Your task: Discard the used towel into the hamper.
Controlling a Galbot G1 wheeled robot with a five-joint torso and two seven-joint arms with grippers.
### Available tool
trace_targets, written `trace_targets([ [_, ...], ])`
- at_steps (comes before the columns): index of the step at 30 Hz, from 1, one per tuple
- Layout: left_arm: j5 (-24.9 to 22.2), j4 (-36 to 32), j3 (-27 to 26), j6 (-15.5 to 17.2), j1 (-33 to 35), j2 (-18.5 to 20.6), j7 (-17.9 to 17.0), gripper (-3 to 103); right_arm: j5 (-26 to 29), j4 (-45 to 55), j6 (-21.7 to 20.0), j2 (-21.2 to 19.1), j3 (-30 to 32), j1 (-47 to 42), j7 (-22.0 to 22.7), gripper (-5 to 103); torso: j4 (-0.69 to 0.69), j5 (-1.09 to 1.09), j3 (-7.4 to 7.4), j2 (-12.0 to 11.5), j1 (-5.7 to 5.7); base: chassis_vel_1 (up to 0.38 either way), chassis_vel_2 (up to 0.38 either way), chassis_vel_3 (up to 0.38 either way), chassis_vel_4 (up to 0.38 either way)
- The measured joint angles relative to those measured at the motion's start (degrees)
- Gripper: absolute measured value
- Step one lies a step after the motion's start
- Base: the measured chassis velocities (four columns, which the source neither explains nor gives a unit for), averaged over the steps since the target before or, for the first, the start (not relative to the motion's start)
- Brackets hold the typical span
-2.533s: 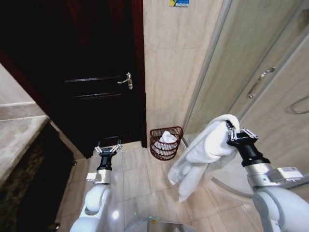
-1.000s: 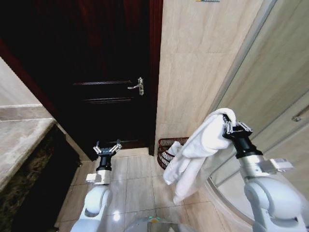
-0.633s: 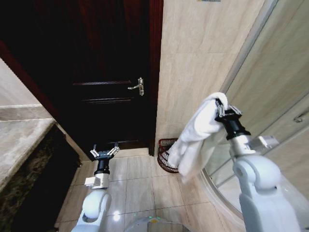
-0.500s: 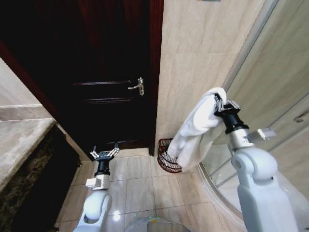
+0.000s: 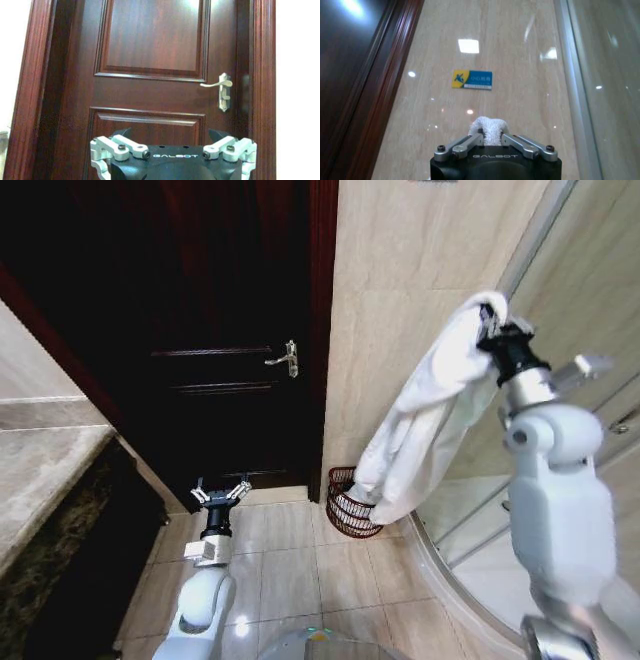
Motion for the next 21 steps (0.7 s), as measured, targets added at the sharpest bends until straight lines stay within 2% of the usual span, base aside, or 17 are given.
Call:
trace_targets([
  [11, 0.0, 0.5, 0.5, 0.2, -1.3, 0.0, 0.0, 100, 1.6, -7.2, -0.7, 1.3, -5.5, 11.3, 1.9, 2, 0.0, -0.01, -0.01, 0.0, 0.0, 0.0, 0.0, 0.0, 0.0],
  [16, 0.0, 0.7, 0.5, 0.2, -1.5, 0.0, 0.1, 100, 2.3, -12.0, 0.4, 2.8, -8.6, 15.2, 2.6, 2, -0.01, -0.01, -0.01, 0.0, -0.01, 0.0, 0.0, 0.0, 0.0],
  [19, -0.1, 0.7, 0.2, 0.2, -1.6, 0.2, 0.1, 100, 1.2, -16.9, 3.2, 4.2, -10.2, 16.7, 1.9, 2, 0.0, -0.01, -0.01, 0.0, -0.01, 0.0, 0.0, 0.0, 0.0],
  [21, -0.1, 0.7, 0.2, 0.2, -1.6, 0.2, 0.1, 100, 0.9, -17.5, 3.6, 4.4, -10.4, 16.7, 1.7, 2, 0.0, -0.01, -0.01, 0.0, -0.01, 0.0, 0.0, 0.0, 0.0],
])
